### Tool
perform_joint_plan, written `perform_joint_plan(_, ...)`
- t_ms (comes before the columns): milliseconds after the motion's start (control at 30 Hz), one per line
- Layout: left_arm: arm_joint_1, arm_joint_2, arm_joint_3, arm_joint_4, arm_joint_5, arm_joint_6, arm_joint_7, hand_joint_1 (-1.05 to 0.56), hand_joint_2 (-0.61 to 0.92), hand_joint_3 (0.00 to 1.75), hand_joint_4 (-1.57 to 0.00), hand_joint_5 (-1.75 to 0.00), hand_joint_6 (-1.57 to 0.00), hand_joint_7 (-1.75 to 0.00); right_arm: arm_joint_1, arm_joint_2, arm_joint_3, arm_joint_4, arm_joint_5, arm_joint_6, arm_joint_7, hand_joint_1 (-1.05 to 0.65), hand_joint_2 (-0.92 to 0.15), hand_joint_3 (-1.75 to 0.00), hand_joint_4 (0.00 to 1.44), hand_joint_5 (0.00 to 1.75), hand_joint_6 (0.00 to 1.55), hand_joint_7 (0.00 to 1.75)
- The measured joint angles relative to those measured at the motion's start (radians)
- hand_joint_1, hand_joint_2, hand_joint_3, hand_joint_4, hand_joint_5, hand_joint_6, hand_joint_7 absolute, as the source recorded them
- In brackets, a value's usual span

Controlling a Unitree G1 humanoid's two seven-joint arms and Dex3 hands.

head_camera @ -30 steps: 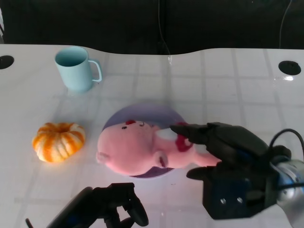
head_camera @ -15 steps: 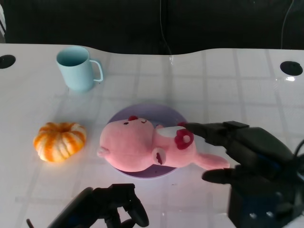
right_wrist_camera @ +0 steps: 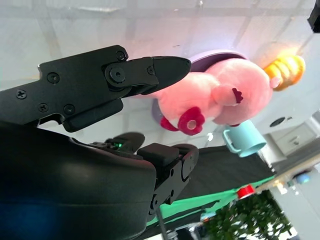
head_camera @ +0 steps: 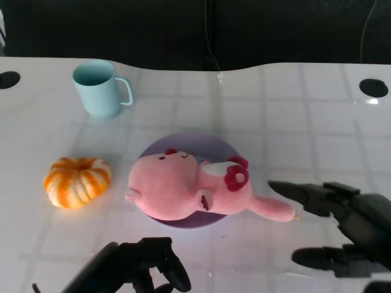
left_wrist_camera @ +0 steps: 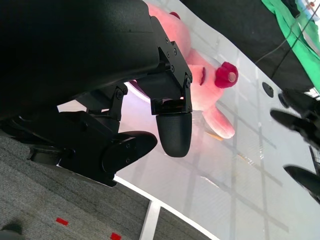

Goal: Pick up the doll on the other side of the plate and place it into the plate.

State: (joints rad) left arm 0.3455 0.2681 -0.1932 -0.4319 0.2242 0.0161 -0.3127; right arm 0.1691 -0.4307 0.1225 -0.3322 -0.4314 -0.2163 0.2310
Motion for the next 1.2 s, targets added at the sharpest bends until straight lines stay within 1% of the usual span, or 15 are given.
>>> perform_joint_plan(133,0.002,0.004,0.001,-0.002,0.000,0.000,0.000,-0.11,0.62,0.87,-0.73,-1.55,-0.73,-1.16,0.078,0.019,-0.027,-0.011,0.025,-0.050,-0.043,-0.27,-0.92,-0.11,0.74,0.48,0.72,0.20)
perform_joint_plan(167,0.003,0.005,0.002,-0.005,0.000,0.000,0.000,-0.11,0.61,0.87,-0.73,-1.55,-0.73,-1.16,0.094,0.027,-0.032,-0.011,0.041,-0.062,-0.053,-0.18,-0.92,-0.11,0.79,0.59,0.82,0.22)
perform_joint_plan(267,0.005,0.007,0.004,-0.012,-0.001,0.002,0.000,-0.10,0.60,0.89,-0.74,-1.55,-0.73,-1.17,0.145,0.064,-0.037,-0.013,0.094,-0.108,-0.079,-0.06,-0.92,-0.17,0.81,0.89,0.97,0.23)
perform_joint_plan(300,0.005,0.008,0.006,-0.014,-0.001,0.002,0.000,-0.10,0.59,0.90,-0.74,-1.54,-0.73,-1.17,0.157,0.073,-0.038,-0.013,0.106,-0.121,-0.084,-0.02,-0.91,-0.24,0.80,1.05,1.02,0.26)
perform_joint_plan(333,0.005,0.009,0.010,-0.016,-0.002,0.002,0.000,-0.09,0.59,0.91,-0.74,-1.54,-0.73,-1.17,0.167,0.083,-0.039,-0.012,0.118,-0.132,-0.090,-0.01,-0.86,-0.37,0.78,1.19,1.05,0.31)
perform_joint_plan(367,0.005,0.011,0.015,-0.018,-0.003,0.002,0.000,-0.09,0.59,0.91,-0.74,-1.54,-0.73,-1.17,0.173,0.092,-0.039,-0.008,0.129,-0.142,-0.096,0.01,-0.78,-0.55,0.77,1.29,1.05,0.38)
perform_joint_plan(400,0.005,0.012,0.019,-0.019,-0.004,0.002,0.000,-0.09,0.59,0.92,-0.75,-1.54,-0.73,-1.17,0.178,0.097,-0.040,-0.001,0.135,-0.147,-0.099,0.02,-0.69,-0.76,0.77,1.41,1.04,0.52)
perform_joint_plan(467,0.006,0.016,0.026,-0.020,-0.006,0.002,-0.001,-0.10,0.60,0.92,-0.74,-1.53,-0.73,-1.18,0.180,0.101,-0.040,0.015,0.137,-0.151,-0.099,0.04,-0.60,-1.01,0.80,1.51,0.98,0.79)
perform_joint_plan(500,0.006,0.017,0.028,-0.020,-0.008,0.002,-0.001,-0.11,0.60,0.92,-0.74,-1.53,-0.73,-1.18,0.179,0.101,-0.040,0.022,0.135,-0.151,-0.098,0.04,-0.56,-1.08,0.82,1.56,0.94,0.91)
perform_joint_plan(600,0.006,0.019,0.030,-0.020,-0.013,0.001,-0.002,-0.11,0.62,0.92,-0.74,-1.55,-0.73,-1.20,0.173,0.093,-0.040,0.036,0.114,-0.144,-0.092,0.05,-0.51,-1.17,0.81,1.70,0.86,1.17)
perform_joint_plan(700,0.005,0.023,0.031,-0.025,-0.016,0.002,-0.004,-0.11,0.63,0.92,-0.74,-1.59,-0.71,-1.23,0.158,0.084,-0.040,0.037,0.079,-0.125,-0.086,0.05,-0.49,-1.17,0.81,1.74,0.79,1.35)
perform_joint_plan(800,0.003,0.024,0.031,-0.037,-0.022,0.012,-0.004,-0.11,0.68,0.87,-0.70,-1.64,-0.68,-1.27,0.140,0.079,-0.040,0.037,0.047,-0.104,-0.077,0.06,-0.48,-1.16,0.80,1.75,0.74,1.46)
perform_joint_plan(900,0.000,0.026,0.030,-0.050,-0.021,0.026,-0.004,-0.12,0.73,0.78,-0.64,-1.62,-0.65,-1.28,0.117,0.073,-0.037,0.042,0.029,-0.086,-0.068,0.06,-0.45,-1.17,0.82,1.75,0.74,1.47)
perform_joint_plan(1000,-0.003,0.027,0.029,-0.054,-0.021,0.037,-0.004,-0.10,0.75,0.75,-0.60,-1.57,-0.64,-1.28,0.098,0.072,-0.027,0.052,0.013,-0.075,-0.058,0.04,-0.42,-1.20,0.83,1.75,0.76,1.43)
perform_joint_plan(1200,-0.011,0.032,0.030,-0.054,-0.023,0.045,-0.006,-0.11,0.77,0.73,-0.61,-1.65,-0.62,-1.30,0.066,0.072,-0.011,0.075,0.006,-0.051,-0.051,0.02,-0.36,-1.26,0.87,1.75,0.80,1.44)
